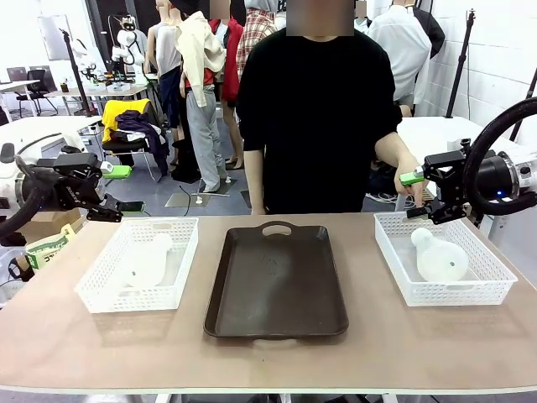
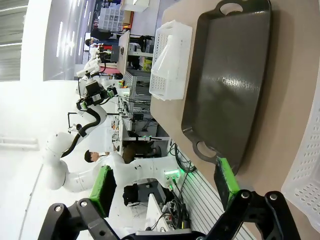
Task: Prepare the laboratory tools.
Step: Pick up the Big flask that the person points to.
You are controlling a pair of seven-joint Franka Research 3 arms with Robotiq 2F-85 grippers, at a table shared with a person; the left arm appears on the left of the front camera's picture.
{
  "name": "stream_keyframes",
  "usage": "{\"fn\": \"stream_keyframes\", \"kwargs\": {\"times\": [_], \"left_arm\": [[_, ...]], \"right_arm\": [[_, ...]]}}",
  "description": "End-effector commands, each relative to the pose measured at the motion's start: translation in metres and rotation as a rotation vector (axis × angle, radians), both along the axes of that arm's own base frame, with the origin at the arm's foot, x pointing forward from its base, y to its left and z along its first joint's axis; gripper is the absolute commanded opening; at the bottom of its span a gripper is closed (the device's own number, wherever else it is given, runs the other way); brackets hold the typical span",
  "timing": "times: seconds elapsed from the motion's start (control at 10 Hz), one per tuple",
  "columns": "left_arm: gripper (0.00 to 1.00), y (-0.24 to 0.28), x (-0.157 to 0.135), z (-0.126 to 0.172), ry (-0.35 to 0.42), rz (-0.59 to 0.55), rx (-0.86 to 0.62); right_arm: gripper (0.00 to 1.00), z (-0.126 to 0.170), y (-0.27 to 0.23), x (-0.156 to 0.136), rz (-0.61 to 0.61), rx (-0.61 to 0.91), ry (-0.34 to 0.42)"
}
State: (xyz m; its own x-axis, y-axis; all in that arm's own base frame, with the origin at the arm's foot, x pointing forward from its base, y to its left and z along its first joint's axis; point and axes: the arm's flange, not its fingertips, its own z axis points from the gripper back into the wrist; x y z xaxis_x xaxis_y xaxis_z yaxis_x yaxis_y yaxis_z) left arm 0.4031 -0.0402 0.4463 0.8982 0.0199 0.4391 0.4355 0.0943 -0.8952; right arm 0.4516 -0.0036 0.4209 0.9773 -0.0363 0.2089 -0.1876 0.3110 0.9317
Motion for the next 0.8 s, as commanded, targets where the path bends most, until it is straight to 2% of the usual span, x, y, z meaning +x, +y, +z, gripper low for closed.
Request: {"fn": "stream_keyframes", "kwargs": {"times": [0.0,0.7], "left_arm": [[1.0,0.0011,0.0,0.0013,-0.002,0.002,-0.006],[1.0,0.0011,0.0,0.0013,-0.002,0.002,-0.006]], "right_arm": [[1.0,0.0005,0.0005,0.0005,-0.006,0.009,-0.001],[1.0,0.0035,-0.0008,-0.0015,0.013,-0.015,-0.01]]}}
